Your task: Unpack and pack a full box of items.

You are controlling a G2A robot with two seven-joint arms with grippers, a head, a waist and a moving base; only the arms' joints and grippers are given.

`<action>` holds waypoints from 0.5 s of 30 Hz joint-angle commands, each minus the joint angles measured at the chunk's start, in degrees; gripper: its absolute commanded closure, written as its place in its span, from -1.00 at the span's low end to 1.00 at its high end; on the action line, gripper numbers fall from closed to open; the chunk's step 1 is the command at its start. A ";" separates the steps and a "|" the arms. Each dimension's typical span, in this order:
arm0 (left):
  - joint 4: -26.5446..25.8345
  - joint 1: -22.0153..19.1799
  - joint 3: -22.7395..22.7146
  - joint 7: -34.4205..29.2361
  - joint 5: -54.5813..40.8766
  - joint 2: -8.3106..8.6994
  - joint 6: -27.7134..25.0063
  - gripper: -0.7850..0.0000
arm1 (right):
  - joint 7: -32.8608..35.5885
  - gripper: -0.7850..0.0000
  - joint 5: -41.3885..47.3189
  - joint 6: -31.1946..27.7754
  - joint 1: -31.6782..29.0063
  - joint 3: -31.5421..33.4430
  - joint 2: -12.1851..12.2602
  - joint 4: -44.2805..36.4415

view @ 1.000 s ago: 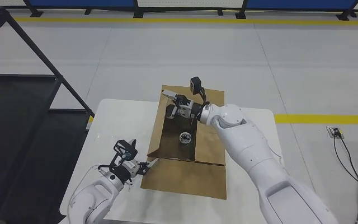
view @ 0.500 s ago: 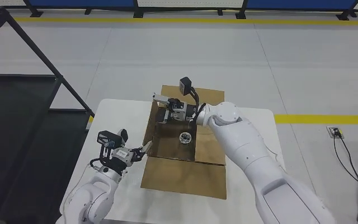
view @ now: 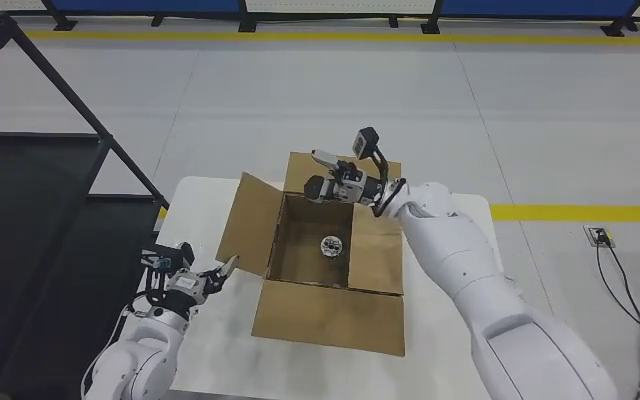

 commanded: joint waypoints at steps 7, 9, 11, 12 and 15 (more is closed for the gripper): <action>4.72 -0.16 0.17 -3.64 3.31 0.04 0.66 -1.00 | 0.65 -1.00 3.33 -3.79 -2.83 5.80 4.63 -0.81; 5.65 -0.38 0.24 -4.25 3.74 0.03 0.72 -1.00 | 0.56 -1.00 3.45 -4.04 -3.80 6.75 5.50 -1.85; 6.51 -0.68 0.44 -4.70 3.85 -0.01 0.86 -1.00 | 0.42 -1.00 3.50 -4.07 -4.76 7.63 6.29 -3.07; 6.80 -0.86 0.56 -4.80 3.99 -0.03 0.83 -1.00 | 0.30 -1.00 3.49 -4.06 -5.23 8.04 6.65 -3.72; 7.64 -1.36 0.86 -5.47 4.38 -0.09 0.96 -1.00 | 0.07 -1.00 3.37 -3.84 -6.63 9.16 7.62 -5.91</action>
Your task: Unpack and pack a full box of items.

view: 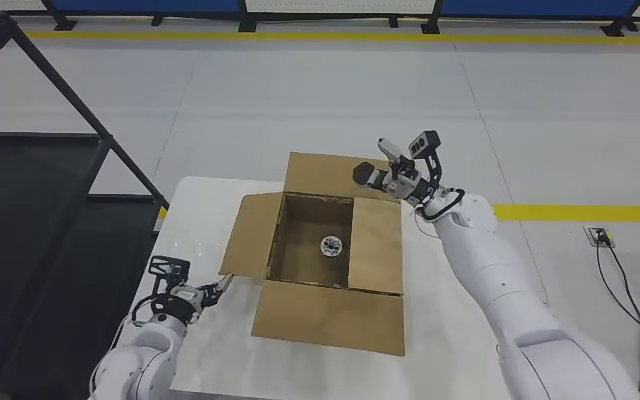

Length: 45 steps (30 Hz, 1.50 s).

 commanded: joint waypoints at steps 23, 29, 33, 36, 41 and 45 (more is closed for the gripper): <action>-23.94 8.38 -3.83 10.39 4.48 -0.14 0.13 -1.00 | -7.94 -1.00 -6.80 2.28 -12.31 8.34 6.68 -16.02; -27.03 4.62 0.95 4.07 -0.76 -0.17 -8.19 -1.00 | -8.42 -1.00 -7.30 1.59 -17.75 13.03 8.99 -21.42; -24.12 -3.07 6.93 -3.62 -5.84 -0.52 -11.52 -1.00 | -7.43 -1.00 -8.25 0.75 -22.49 17.21 10.88 -26.38; -20.96 -9.00 12.43 -8.48 -8.85 -1.14 -11.40 -1.00 | -7.38 -1.00 -9.75 1.27 -26.36 20.22 12.21 -30.67; -16.15 -15.59 17.41 -14.04 -15.10 -1.97 -11.41 -1.00 | -7.90 -1.00 -12.51 4.19 -30.54 22.48 13.39 -35.50; -16.15 -15.59 17.41 -14.04 -15.10 -1.97 -11.41 -1.00 | -7.90 -1.00 -12.51 4.19 -30.54 22.48 13.39 -35.50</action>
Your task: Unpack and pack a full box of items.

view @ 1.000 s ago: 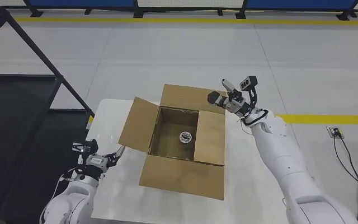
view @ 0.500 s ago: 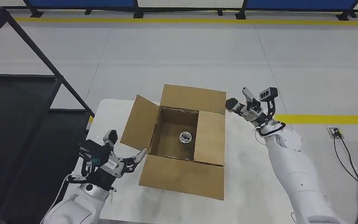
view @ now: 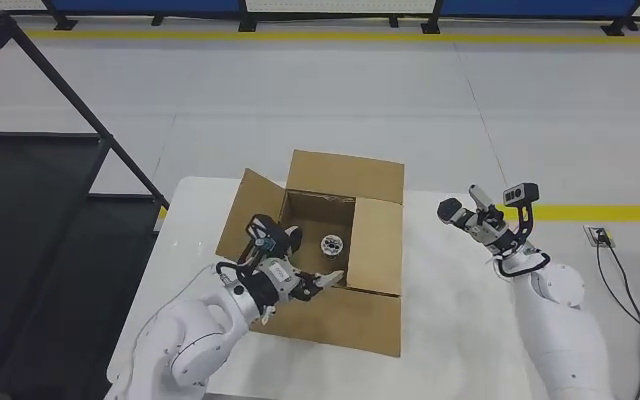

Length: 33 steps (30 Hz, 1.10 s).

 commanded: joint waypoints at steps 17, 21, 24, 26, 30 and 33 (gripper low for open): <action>17.53 -12.18 7.32 -5.55 -24.04 -3.29 14.24 -1.00 | 13.01 -1.00 3.85 -4.13 -5.24 5.88 2.47 -5.66; 25.73 -17.97 11.94 -6.10 -29.07 -5.04 16.22 -1.00 | 16.46 -1.00 6.25 -1.94 -7.98 9.52 3.97 -8.16; 31.56 -21.54 14.90 -6.68 -33.82 -6.44 16.03 -1.00 | 18.44 -1.00 8.69 0.04 -10.42 12.10 5.09 -10.17; 35.34 -23.77 16.61 -7.39 -36.92 -7.36 15.26 -1.00 | 19.57 -1.00 10.51 1.17 -11.77 13.71 5.77 -10.91; 41.17 -27.25 20.36 -7.67 -40.55 -9.23 13.49 -1.00 | 20.64 -1.00 12.76 2.23 -13.65 16.14 6.92 -11.51; 45.21 -29.50 22.60 -7.96 -44.24 -10.72 11.91 -1.00 | 20.74 -1.00 14.12 2.33 -14.49 17.12 7.55 -11.45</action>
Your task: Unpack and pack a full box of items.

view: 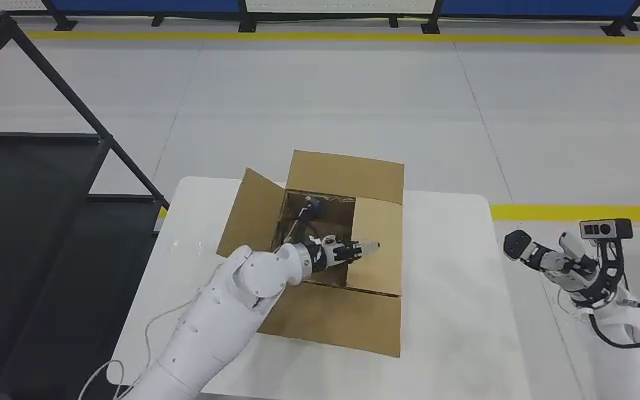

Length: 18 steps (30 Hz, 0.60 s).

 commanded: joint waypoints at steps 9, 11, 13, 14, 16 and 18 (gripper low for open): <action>4.25 -4.38 3.54 4.72 -2.27 -3.13 -4.18 -1.00 | -0.12 -1.00 2.07 -0.12 -0.33 0.15 1.48 1.25; 2.52 -4.29 3.29 6.23 0.09 -3.07 -3.94 -1.00 | -0.35 -1.00 2.33 -0.35 -0.25 -0.06 1.69 1.40; -0.46 -3.73 3.09 6.97 1.32 -3.04 -3.76 -1.00 | -0.62 -1.00 2.89 -0.62 -0.21 0.06 1.94 1.55; -2.11 -3.47 3.13 7.48 2.64 -3.01 -3.59 -1.00 | -0.87 -1.00 3.31 -0.87 -0.21 0.25 2.05 1.66; -5.11 -2.88 3.53 8.26 4.93 -3.05 -2.93 -1.00 | -1.13 -1.00 4.22 -1.13 -0.29 0.69 2.28 1.94; -7.00 -2.62 4.09 8.49 5.29 -3.35 -2.78 -1.00 | -1.55 -1.00 5.34 -1.55 -0.36 1.43 2.51 2.40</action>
